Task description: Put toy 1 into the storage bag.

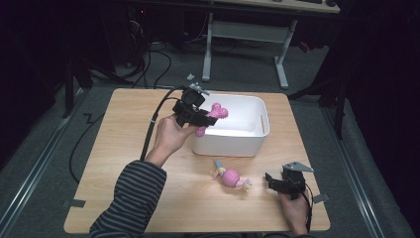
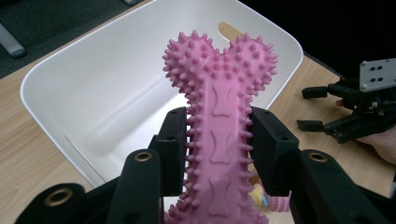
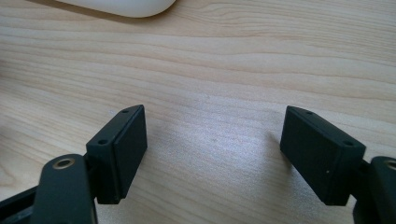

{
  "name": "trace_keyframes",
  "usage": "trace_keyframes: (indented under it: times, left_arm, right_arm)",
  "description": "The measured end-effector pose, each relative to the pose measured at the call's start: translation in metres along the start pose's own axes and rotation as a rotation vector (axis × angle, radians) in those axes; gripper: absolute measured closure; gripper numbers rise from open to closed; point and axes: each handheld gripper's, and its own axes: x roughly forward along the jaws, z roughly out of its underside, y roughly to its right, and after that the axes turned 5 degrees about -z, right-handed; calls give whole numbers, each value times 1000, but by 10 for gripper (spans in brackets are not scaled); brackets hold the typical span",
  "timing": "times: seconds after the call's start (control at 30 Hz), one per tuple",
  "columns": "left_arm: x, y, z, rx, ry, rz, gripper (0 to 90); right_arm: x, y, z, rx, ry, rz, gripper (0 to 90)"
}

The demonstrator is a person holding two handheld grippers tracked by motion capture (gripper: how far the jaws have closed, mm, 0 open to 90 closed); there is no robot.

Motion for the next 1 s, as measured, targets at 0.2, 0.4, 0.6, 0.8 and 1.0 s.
trace_keyframes:
  times: [0.2,0.4,0.6,0.8,1.0]
  left_arm:
    - [6,0,-4,-3,7,0,592]
    - [16,-1,-9,4,-2,-10,592]
    - [24,-2,-16,4,-1,-21,592]
    - [33,-5,-17,2,-5,-37,592]
    - [49,-7,-16,-2,-33,-52,591]
  right_arm:
    - [0,0,0,-1,0,-2,231]
    - [0,0,0,-2,0,-2,231]
    - [1,0,0,-12,4,-3,231]
    - [0,0,0,-5,2,-4,231]
    - [0,0,0,-8,2,-3,231]
